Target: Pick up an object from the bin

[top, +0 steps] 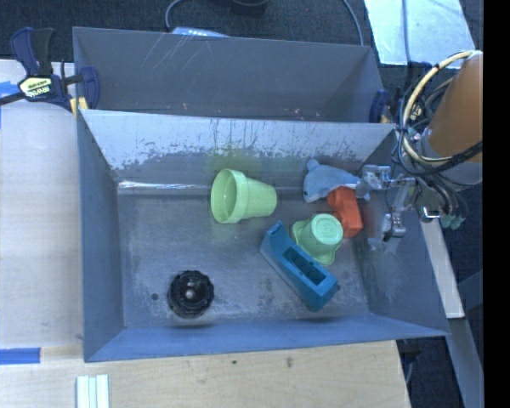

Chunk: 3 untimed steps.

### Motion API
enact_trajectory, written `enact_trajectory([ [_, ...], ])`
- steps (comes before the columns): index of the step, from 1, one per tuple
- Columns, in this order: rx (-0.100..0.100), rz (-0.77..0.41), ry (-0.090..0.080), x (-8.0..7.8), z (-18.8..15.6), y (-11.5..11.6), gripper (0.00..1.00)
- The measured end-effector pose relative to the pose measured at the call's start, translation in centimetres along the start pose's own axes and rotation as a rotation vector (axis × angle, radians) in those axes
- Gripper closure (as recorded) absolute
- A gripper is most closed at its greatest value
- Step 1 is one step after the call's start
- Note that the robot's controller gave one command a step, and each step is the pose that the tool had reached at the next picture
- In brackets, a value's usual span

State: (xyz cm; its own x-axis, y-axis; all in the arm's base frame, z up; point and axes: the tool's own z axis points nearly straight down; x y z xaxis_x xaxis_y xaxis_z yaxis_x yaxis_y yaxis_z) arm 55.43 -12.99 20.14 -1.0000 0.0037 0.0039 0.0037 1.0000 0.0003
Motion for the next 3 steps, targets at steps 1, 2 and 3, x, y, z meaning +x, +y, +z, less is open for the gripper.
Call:
enact_trajectory([
  [1,0.001,-0.003,-0.008,-0.1,-0.5,0.1,0.00],
  [2,0.003,-0.062,-0.012,-0.3,3.6,1.8,0.00],
  [3,0.003,-0.091,-0.013,-0.3,8.9,4.5,0.00],
])
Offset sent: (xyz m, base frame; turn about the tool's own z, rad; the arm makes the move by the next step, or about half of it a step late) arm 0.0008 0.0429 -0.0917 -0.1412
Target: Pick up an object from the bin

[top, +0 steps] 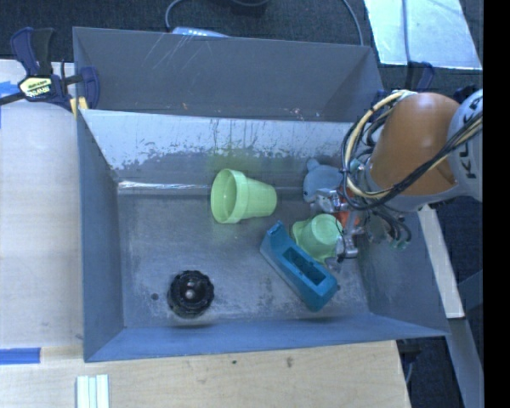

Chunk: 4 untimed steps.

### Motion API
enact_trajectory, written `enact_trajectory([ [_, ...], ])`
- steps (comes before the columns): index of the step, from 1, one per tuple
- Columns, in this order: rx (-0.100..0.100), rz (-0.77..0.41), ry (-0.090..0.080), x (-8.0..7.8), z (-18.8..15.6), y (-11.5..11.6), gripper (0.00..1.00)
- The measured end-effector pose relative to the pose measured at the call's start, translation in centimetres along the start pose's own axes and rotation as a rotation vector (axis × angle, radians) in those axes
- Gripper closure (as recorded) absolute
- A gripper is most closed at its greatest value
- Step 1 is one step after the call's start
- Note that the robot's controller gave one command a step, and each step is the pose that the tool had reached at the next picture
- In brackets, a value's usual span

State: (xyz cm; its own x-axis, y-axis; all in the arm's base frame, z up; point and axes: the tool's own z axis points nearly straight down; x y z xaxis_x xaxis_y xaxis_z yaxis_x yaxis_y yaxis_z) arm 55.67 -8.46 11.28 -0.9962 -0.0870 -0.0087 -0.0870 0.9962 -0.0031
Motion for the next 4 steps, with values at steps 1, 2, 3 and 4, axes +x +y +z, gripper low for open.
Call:
enact_trajectory([
  [1,0.003,0.027,-0.012,-0.39,3.21,0.46,0.00],
  [2,0.005,-0.010,-0.025,-0.54,3.43,-0.39,1.00],
  [3,0.005,-0.011,-0.025,-0.54,3.44,-0.39,1.00],
  [4,0.005,-0.011,-0.025,-0.55,3.43,-0.38,1.00],
])
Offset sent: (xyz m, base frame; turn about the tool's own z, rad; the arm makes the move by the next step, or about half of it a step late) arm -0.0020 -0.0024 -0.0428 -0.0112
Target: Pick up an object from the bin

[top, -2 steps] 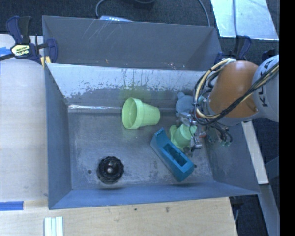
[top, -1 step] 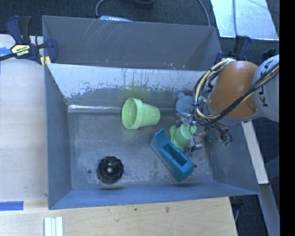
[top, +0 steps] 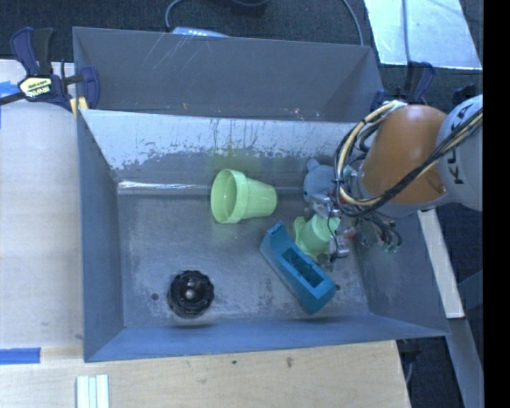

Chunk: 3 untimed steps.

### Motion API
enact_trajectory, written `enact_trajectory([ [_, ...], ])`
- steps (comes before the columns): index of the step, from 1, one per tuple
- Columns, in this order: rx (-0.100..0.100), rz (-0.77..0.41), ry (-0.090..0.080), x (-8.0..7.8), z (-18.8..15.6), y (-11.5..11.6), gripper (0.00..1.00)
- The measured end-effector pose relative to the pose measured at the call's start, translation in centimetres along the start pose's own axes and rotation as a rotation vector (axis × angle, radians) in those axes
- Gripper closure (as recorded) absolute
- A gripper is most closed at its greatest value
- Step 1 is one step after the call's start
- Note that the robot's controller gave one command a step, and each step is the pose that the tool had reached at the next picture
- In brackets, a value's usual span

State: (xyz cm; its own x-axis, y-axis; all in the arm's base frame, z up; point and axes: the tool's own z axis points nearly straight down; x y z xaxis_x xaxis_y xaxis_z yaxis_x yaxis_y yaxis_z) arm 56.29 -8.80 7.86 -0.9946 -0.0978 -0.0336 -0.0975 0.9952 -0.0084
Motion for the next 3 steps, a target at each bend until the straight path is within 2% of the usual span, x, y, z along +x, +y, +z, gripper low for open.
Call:
enact_trajectory([
  [1,0.000,0.000,0.000,0.00,0.00,0.00,1.00],
  [2,0.000,0.000,0.000,0.00,0.00,0.00,0.00],
  [3,0.000,0.000,0.000,0.00,0.00,0.00,1.00],
])
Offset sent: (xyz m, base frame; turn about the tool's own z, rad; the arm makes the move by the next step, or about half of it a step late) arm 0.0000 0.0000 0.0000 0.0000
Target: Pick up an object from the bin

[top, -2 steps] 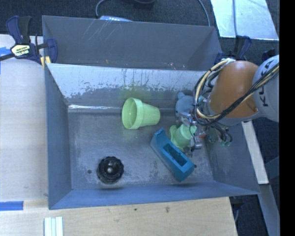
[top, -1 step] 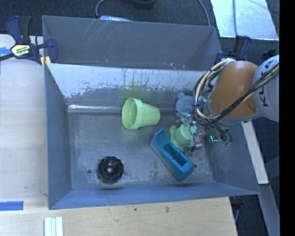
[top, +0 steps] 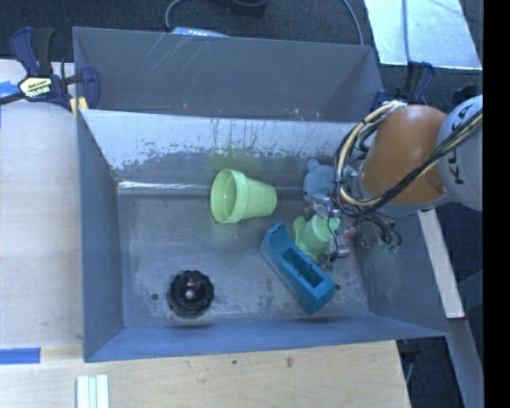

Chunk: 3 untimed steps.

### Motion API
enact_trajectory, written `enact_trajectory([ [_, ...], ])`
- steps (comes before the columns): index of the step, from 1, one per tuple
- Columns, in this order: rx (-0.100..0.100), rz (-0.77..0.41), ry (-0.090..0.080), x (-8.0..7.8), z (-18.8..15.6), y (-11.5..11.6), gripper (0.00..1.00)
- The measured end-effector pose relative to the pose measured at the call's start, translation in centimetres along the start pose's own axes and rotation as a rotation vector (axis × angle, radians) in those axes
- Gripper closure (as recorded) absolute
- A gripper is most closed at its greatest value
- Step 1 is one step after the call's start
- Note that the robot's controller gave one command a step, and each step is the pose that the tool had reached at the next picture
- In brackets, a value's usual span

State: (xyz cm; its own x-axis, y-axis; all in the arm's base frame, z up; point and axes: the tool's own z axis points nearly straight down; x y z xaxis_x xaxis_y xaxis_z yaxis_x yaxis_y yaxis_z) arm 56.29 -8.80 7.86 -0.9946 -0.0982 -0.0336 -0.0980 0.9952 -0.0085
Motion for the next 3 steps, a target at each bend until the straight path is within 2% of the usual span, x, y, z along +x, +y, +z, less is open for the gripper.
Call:
enact_trajectory([
  [3,0.000,0.000,0.000,0.00,0.00,-0.01,1.00],
])
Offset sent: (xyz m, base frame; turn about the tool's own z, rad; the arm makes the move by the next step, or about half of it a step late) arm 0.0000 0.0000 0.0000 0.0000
